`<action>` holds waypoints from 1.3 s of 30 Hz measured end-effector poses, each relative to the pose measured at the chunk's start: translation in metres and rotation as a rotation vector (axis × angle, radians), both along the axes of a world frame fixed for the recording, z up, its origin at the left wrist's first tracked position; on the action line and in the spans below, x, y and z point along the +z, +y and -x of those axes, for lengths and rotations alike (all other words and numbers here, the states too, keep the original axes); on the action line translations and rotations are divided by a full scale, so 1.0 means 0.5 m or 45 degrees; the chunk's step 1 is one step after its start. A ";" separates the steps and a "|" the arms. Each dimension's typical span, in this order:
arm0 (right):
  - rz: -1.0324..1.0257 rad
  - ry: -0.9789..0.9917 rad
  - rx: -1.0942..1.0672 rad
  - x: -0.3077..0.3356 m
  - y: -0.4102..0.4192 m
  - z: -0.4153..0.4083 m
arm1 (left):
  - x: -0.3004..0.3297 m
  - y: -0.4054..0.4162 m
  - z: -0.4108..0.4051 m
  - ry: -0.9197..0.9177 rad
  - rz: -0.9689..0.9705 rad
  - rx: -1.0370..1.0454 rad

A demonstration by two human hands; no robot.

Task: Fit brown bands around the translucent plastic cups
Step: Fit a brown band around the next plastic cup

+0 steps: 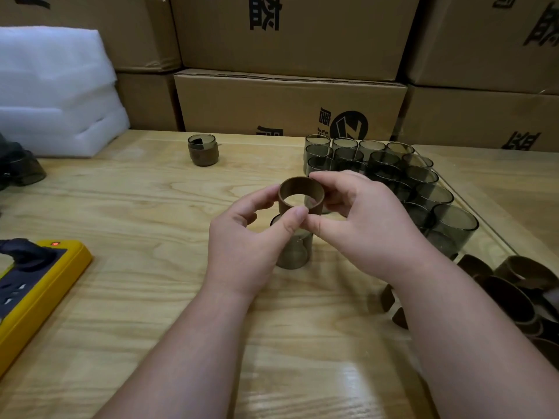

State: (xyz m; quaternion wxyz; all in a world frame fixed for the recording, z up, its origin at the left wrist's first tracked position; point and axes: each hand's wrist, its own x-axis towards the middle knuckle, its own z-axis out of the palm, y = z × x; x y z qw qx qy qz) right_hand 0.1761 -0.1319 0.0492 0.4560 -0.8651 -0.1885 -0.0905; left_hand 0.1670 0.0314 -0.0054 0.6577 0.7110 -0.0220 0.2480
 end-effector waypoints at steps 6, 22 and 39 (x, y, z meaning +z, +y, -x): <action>0.050 -0.017 -0.040 -0.001 0.004 0.003 | 0.001 -0.004 0.003 -0.056 -0.003 0.012; 0.161 0.089 -0.033 -0.008 0.004 0.003 | 0.008 0.006 0.010 0.034 -0.073 0.073; 0.136 0.269 0.010 -0.030 -0.005 -0.015 | -0.007 0.005 -0.004 0.246 -0.015 0.001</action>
